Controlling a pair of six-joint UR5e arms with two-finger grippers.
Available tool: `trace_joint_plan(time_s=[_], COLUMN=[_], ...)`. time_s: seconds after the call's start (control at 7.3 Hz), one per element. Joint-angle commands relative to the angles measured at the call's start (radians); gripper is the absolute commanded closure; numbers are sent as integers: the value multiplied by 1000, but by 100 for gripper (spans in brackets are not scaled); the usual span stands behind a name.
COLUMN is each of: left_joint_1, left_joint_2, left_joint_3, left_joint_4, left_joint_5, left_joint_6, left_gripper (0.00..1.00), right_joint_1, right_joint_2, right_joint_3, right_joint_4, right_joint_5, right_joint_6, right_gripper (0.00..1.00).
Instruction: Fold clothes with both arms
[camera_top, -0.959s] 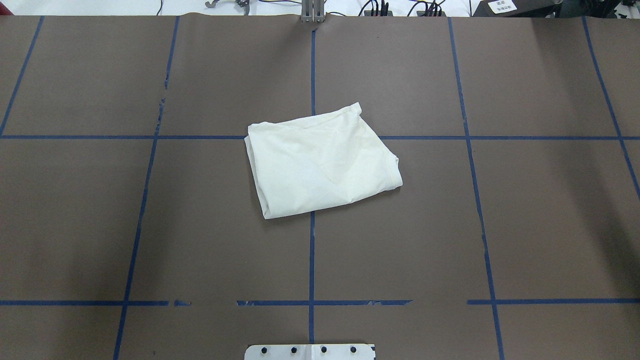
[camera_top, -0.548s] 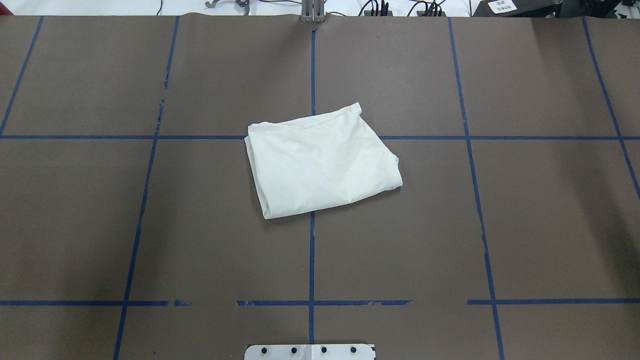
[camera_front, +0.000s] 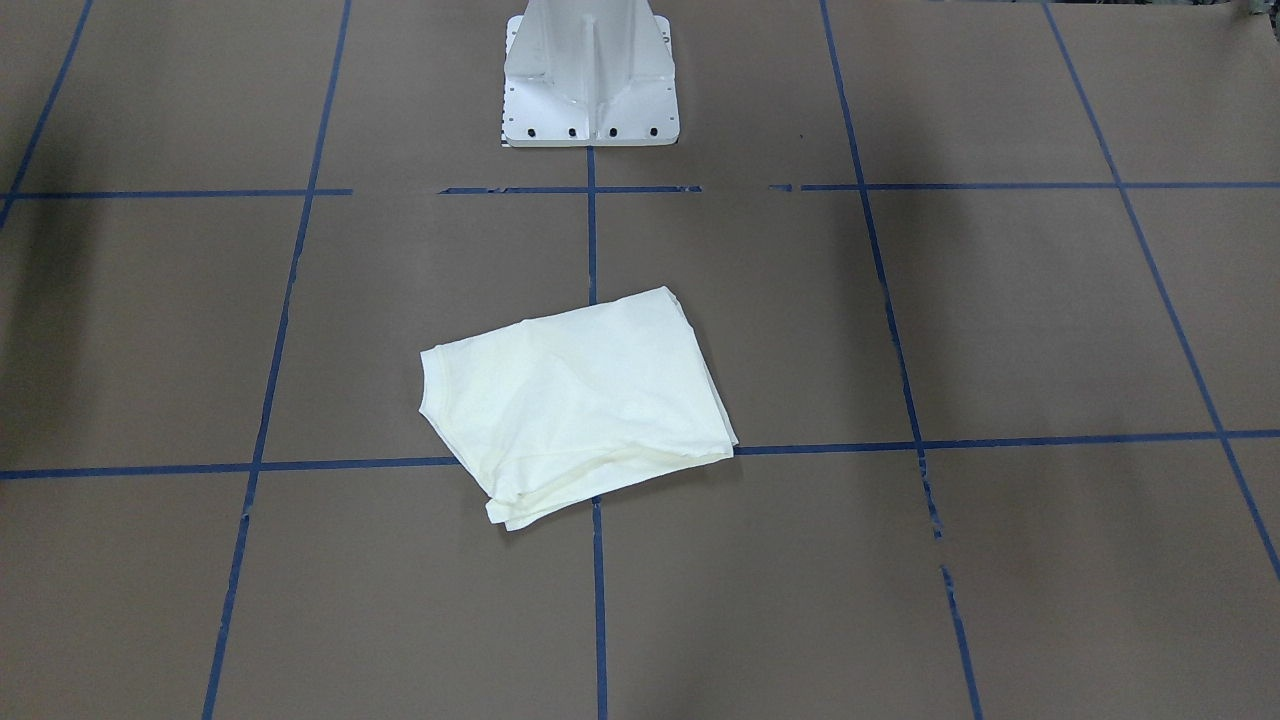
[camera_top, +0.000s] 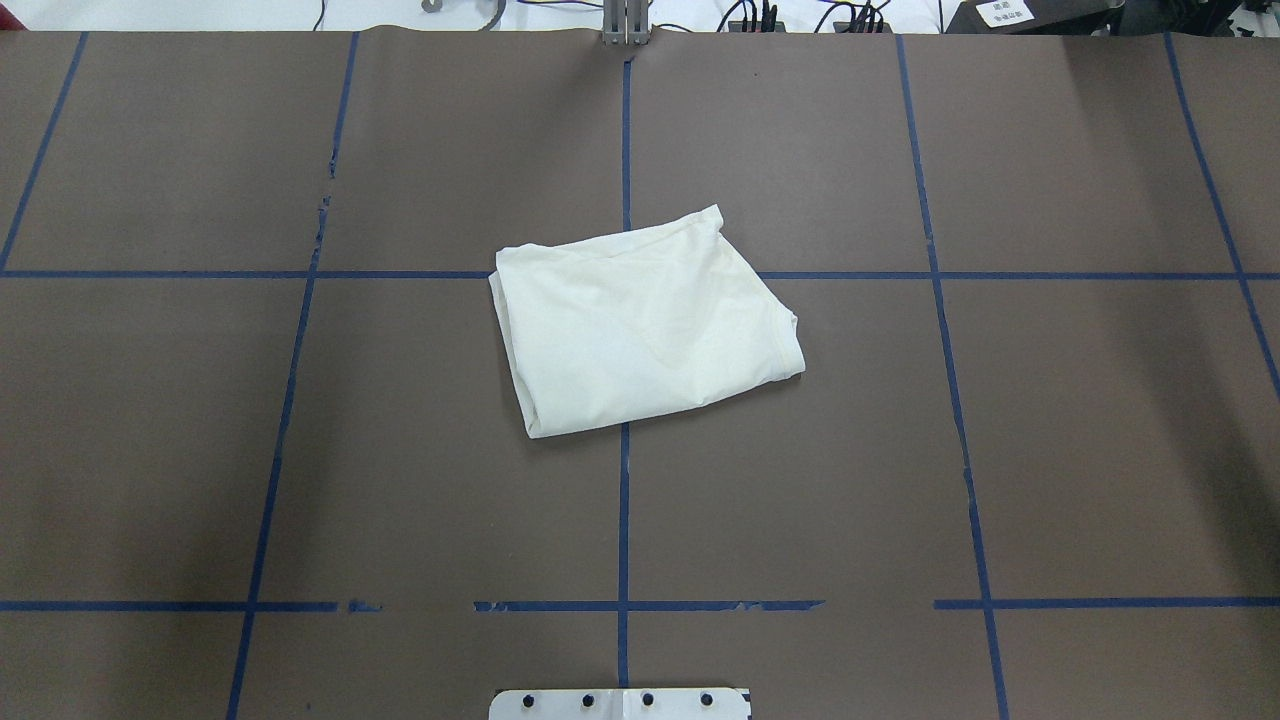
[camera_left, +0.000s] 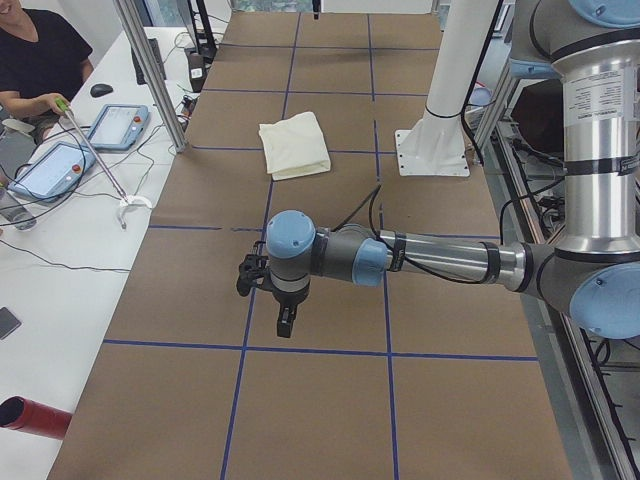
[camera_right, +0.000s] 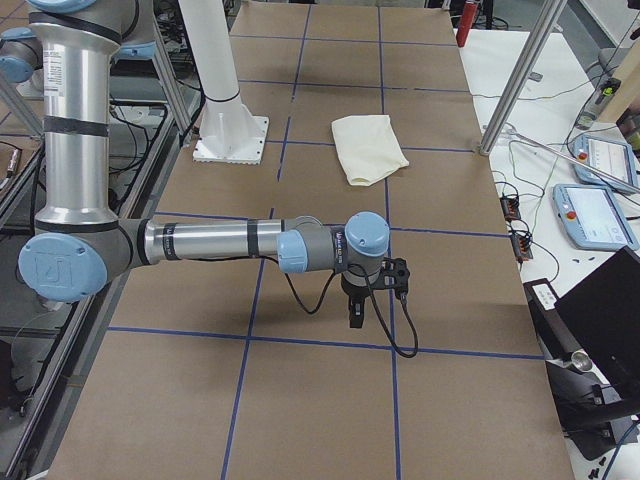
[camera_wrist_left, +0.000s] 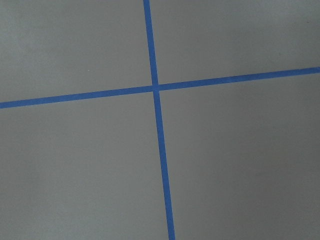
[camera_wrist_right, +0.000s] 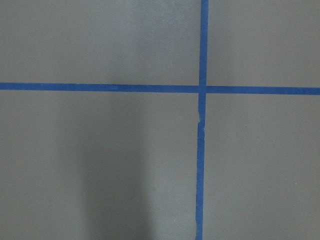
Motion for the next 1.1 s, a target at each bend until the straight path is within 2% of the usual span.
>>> trace_joint_plan(time_s=[0.0,0.14,0.27,0.41,0.96], left_joint_1=[1,-1,-2,-1,-4], left_joint_2=[6,9,11,20,29], left_joint_3=[-10,-12,-17,-11,-15], left_joint_4=[3,2,5,18,63], left_joint_5=[8,14,69,85,77], left_joint_6=[1,1,58,120,120], left_gripper=[0,0,0,0,0], right_joint_1=[0,0,0,0,0], right_joint_2=[6,6,8,8,8], right_joint_3=[2,3,2,2,3], right_joint_4=[1,1,1,1,1], right_joint_5=[-2,-2,-7,-7,-2], right_joint_6=[0,-3,-5,-5,0], right_gripper=[0,0,0,0,0])
